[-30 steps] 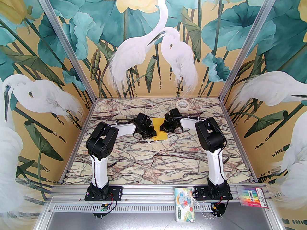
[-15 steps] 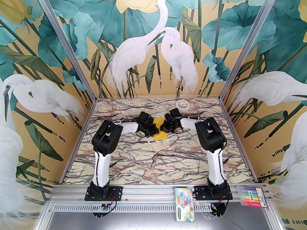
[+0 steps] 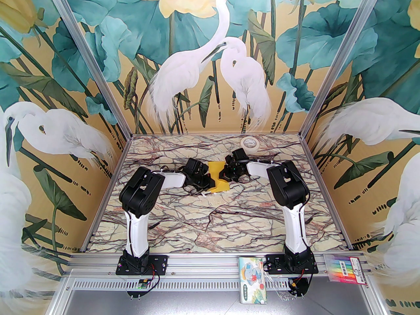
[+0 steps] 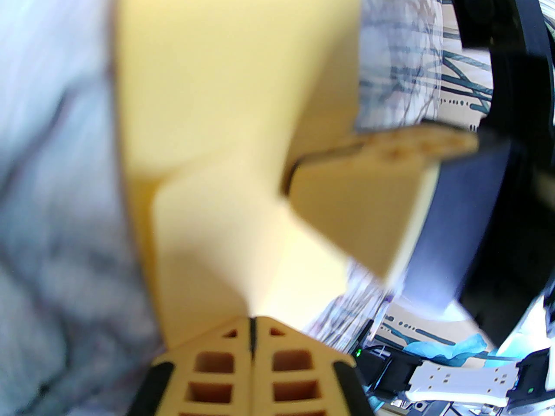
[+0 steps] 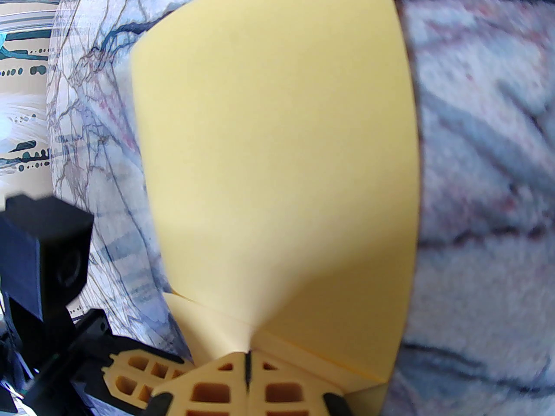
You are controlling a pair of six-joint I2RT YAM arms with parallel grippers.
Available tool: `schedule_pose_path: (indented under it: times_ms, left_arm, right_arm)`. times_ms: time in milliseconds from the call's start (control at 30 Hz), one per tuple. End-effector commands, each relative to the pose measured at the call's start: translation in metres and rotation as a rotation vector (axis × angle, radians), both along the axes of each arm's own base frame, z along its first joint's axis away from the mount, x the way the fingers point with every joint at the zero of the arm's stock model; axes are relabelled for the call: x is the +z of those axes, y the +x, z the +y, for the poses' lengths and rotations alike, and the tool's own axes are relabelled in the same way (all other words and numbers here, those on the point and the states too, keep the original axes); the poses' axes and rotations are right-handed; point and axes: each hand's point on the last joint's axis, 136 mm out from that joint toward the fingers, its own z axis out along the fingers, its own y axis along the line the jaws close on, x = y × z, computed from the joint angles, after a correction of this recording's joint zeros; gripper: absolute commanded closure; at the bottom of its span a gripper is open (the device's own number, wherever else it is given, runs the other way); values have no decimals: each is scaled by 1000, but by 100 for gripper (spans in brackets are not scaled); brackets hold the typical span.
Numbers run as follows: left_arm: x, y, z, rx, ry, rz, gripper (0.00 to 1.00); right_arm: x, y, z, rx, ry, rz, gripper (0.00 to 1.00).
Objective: Fold a paper plane with a square sheet of paper (fold left side to right side)
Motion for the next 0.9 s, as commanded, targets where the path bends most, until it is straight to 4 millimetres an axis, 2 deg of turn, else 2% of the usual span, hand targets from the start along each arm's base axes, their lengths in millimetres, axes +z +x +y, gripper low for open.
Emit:
schedule_pose_path:
  times_ms: [0, 300, 433, 533, 633, 700, 800, 867]
  left_arm:
    - [-32, -43, 21, -18, 97, 136, 100]
    - [-34, -68, 43, -2, 154, 151, 100]
    - [-20, -63, 45, 11, 143, 125, 100]
    - [1, -43, 42, 40, 123, 78, 100]
    - [21, -16, 41, 83, 109, 21, 87]
    - [28, 8, 45, 130, 113, -11, 75]
    - [29, 41, 48, 181, 106, -35, 65]
    - [32, 62, 44, 199, 95, -52, 62]
  right_arm:
    - [-51, -17, -28, -31, -158, 95, 100]
    - [-49, -17, -28, -29, -154, 91, 100]
    - [-37, -14, -22, -16, -132, 65, 100]
    - [-18, -10, -17, 7, -128, 22, 100]
    - [2, -5, -12, 19, -134, -24, 100]
    - [8, -2, -11, 19, -140, -43, 100]
    - [3, -3, -9, 28, -147, -27, 100]
    - [-3, -6, -8, 35, -151, -14, 100]
